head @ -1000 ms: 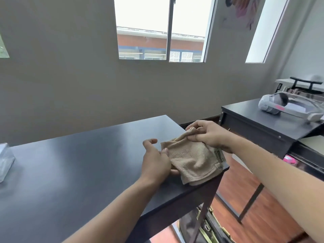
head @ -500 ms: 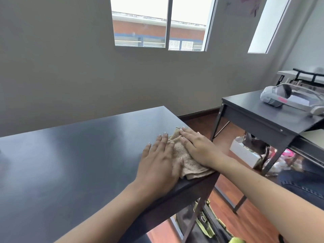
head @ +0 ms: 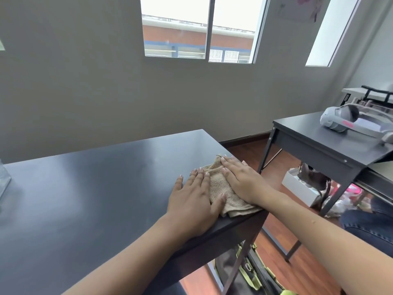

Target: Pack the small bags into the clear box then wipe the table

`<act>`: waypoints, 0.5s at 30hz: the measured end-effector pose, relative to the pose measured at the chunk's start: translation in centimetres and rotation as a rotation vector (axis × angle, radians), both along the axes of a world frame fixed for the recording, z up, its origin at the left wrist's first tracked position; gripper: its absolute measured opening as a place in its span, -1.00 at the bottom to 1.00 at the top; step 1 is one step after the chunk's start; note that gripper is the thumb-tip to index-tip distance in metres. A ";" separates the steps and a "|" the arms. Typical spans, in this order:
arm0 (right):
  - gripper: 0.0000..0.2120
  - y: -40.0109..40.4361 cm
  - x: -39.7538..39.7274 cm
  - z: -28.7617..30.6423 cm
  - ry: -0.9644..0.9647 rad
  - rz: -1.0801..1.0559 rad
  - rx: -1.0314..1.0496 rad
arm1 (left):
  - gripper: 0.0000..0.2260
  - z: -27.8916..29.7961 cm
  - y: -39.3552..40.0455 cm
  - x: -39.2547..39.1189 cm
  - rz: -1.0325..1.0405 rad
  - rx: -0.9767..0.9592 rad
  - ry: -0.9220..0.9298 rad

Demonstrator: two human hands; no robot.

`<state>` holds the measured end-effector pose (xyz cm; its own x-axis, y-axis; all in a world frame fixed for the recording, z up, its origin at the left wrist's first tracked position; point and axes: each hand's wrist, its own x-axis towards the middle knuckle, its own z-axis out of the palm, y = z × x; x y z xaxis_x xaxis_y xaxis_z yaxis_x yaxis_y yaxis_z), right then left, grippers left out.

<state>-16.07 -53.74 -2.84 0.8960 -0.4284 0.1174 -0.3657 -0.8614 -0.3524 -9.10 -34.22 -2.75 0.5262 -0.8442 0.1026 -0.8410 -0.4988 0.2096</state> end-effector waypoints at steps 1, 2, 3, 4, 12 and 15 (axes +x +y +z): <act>-0.49 0.1 0.0 0.1 0.009 -0.003 -0.002 | -0.26 0.0 0.1 0.1 -0.002 -0.011 0.001; -0.49 0.1 0.0 0.2 0.019 0.001 0.001 | -0.26 0.1 0.2 0.2 -0.012 -0.021 0.009; -0.49 0.1 -0.1 0.3 0.034 0.001 -0.004 | -0.25 0.1 0.3 0.2 -0.023 -0.031 0.020; -0.48 0.2 -0.1 0.5 0.045 -0.002 -0.013 | -0.25 0.2 0.5 0.4 -0.040 -0.037 0.038; -0.53 3.8 2.9 2.8 -0.105 -0.039 0.017 | -0.29 1.5 5.1 3.0 -0.014 -0.133 0.059; -0.54 6.4 5.0 3.6 -0.149 0.003 0.044 | -0.29 1.9 7.8 4.6 0.057 -0.158 0.044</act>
